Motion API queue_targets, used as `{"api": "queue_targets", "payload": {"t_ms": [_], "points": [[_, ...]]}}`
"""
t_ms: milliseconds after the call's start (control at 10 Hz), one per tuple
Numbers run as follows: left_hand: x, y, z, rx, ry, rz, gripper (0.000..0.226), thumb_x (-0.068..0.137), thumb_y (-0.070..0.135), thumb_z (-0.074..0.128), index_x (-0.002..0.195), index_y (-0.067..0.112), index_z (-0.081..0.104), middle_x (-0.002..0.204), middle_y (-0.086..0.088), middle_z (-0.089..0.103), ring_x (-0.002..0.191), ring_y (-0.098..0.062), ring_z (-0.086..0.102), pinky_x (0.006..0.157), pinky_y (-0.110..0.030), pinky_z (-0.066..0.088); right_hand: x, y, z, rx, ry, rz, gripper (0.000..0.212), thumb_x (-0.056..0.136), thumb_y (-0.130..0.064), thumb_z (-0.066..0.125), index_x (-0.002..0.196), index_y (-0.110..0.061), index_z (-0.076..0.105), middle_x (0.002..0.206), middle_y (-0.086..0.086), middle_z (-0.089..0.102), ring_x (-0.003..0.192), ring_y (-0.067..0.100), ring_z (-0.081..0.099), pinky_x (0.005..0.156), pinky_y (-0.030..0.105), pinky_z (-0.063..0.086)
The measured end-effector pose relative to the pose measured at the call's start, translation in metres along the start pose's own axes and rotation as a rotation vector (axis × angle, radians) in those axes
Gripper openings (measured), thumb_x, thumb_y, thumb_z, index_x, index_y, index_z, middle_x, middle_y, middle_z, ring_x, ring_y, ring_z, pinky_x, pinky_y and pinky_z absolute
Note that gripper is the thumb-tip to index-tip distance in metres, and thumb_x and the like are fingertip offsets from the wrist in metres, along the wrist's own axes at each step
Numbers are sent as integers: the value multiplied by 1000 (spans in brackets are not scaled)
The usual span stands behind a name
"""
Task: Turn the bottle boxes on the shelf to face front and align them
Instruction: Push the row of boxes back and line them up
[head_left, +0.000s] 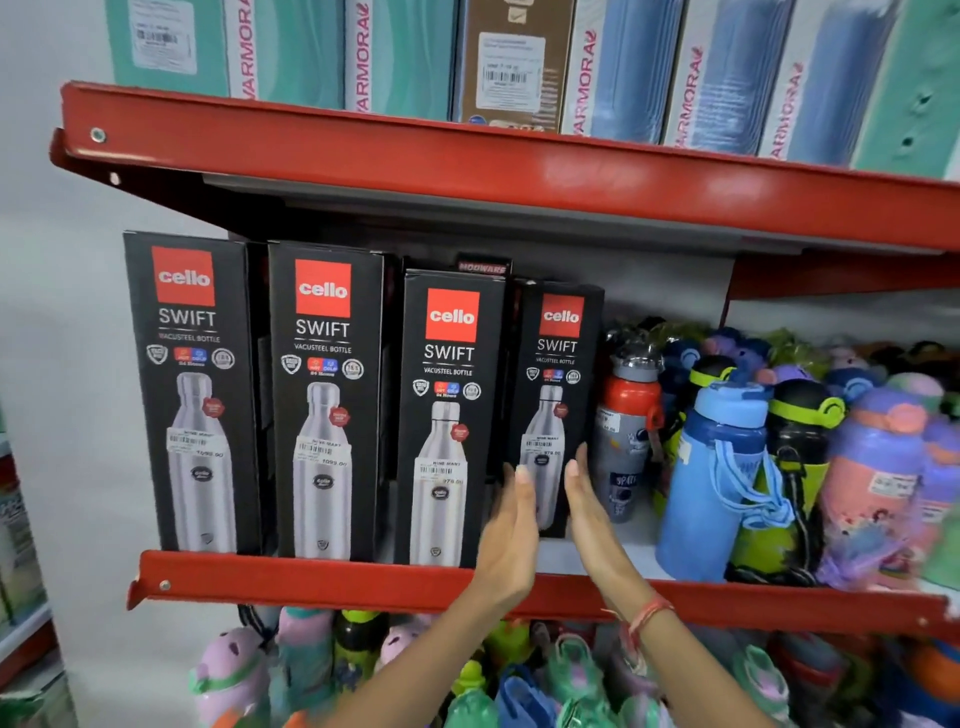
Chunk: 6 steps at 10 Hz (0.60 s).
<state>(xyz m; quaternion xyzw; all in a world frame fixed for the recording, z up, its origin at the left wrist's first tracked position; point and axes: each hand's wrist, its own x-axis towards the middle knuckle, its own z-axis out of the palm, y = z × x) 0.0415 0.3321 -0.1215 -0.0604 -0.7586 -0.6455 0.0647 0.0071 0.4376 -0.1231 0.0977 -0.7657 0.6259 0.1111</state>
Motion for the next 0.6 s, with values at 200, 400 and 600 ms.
{"api": "queue_targets", "payload": {"t_ms": [200, 400, 600], "points": [[-40, -3, -17, 61, -48, 52, 85, 81, 79, 7, 150, 30, 19, 158, 11, 20, 143, -3, 16, 115, -25, 10, -47, -2, -13, -83, -60, -5, 55, 75, -87, 24, 125, -80, 0, 121, -62, 10, 132, -13, 13, 110, 25, 14], [-65, 7, -22, 98, -68, 68, 83, 83, 76, 5, 150, 29, 20, 158, 9, 21, 144, -6, 17, 112, -25, 9, -75, -17, -11, -175, -48, 6, 49, 79, -83, 21, 122, -82, -4, 128, -51, 10, 129, -6, 20, 111, 30, 20], [-86, 29, -36, 121, -104, 54, 87, 75, 81, 3, 149, 35, 9, 160, 11, 9, 144, -4, 7, 118, -32, 2, -93, -38, -9, -250, 29, 1, 67, 85, -73, 25, 146, -54, 7, 154, -21, 19, 143, 10, 24, 116, 37, 20]]}}
